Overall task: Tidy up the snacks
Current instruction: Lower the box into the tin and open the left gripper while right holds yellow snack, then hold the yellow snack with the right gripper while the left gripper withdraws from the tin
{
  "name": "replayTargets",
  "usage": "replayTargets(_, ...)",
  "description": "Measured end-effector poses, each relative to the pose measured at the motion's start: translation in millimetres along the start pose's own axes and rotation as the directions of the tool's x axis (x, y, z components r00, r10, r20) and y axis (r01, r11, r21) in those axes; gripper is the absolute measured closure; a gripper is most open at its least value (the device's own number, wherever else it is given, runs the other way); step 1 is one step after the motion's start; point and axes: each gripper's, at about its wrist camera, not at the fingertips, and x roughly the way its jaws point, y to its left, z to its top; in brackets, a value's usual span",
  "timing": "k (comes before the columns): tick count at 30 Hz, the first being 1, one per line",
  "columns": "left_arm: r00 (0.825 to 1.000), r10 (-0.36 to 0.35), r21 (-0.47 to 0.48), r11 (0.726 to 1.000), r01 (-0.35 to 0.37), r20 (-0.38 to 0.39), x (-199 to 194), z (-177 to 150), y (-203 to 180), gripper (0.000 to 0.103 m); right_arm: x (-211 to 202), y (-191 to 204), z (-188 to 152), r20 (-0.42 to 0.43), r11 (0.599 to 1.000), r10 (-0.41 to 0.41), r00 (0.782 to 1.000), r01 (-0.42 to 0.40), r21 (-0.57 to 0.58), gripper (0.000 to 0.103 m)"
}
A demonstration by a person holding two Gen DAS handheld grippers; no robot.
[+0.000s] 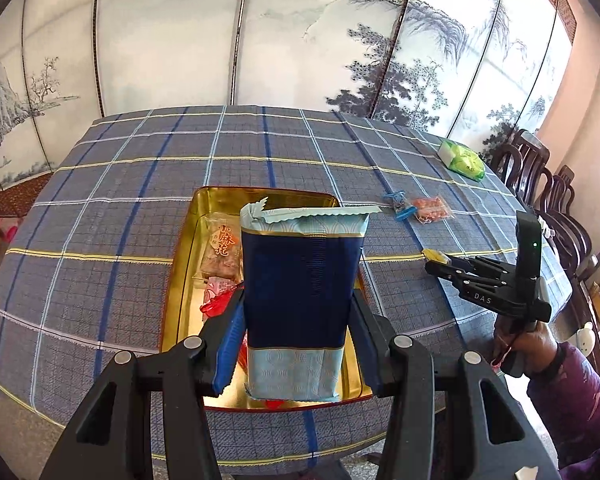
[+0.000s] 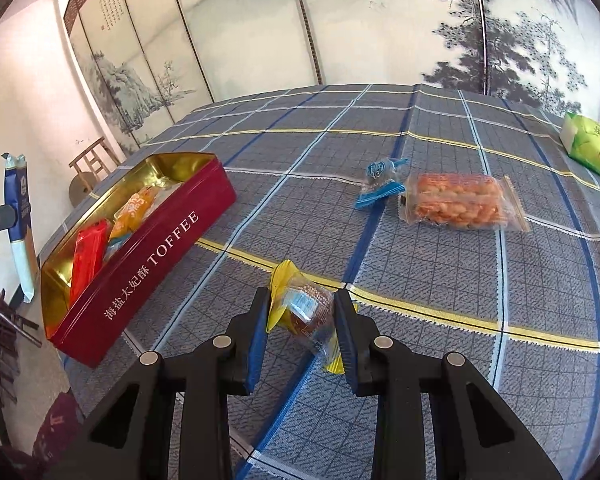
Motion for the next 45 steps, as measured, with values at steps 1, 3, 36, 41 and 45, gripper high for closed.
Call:
replayTargets(1, 1.0, 0.002, 0.009, 1.0, -0.002, -0.004, 3.5, 0.7, -1.7, 0.058, 0.0, -0.2, -0.4, 0.001, 1.0, 0.0, 1.0, 0.0, 0.004, 0.07)
replayTargets(3, 1.0, 0.016, 0.025, 1.0, -0.015, -0.016, 12.8, 3.2, -5.6, 0.058, 0.2, -1.3, -0.4, 0.001, 1.0, 0.0, 1.0, 0.0, 0.009, 0.07)
replayTargets(36, 0.995, 0.102, 0.137, 0.986, -0.098, -0.022, 75.6, 22.1, -37.1, 0.056, -1.8, -11.9, -1.3, 0.017, 0.998, 0.017, 1.0, -0.018, 0.062, 0.07)
replayTargets(41, 0.993, 0.117, 0.137, 0.984, -0.115, -0.005, 71.5, 22.0, -37.3, 0.049, -1.4, -12.7, -1.8, 0.017, 0.998, 0.015, 1.0, -0.016, 0.065, 0.07)
replayTargets(45, 0.985, 0.171, 0.132, 0.976, -0.174, 0.031, 64.9, 20.7, -39.4, 0.04, -1.4, -12.9, -2.2, 0.02, 0.998, 0.013, 1.0, -0.014, 0.067, 0.07)
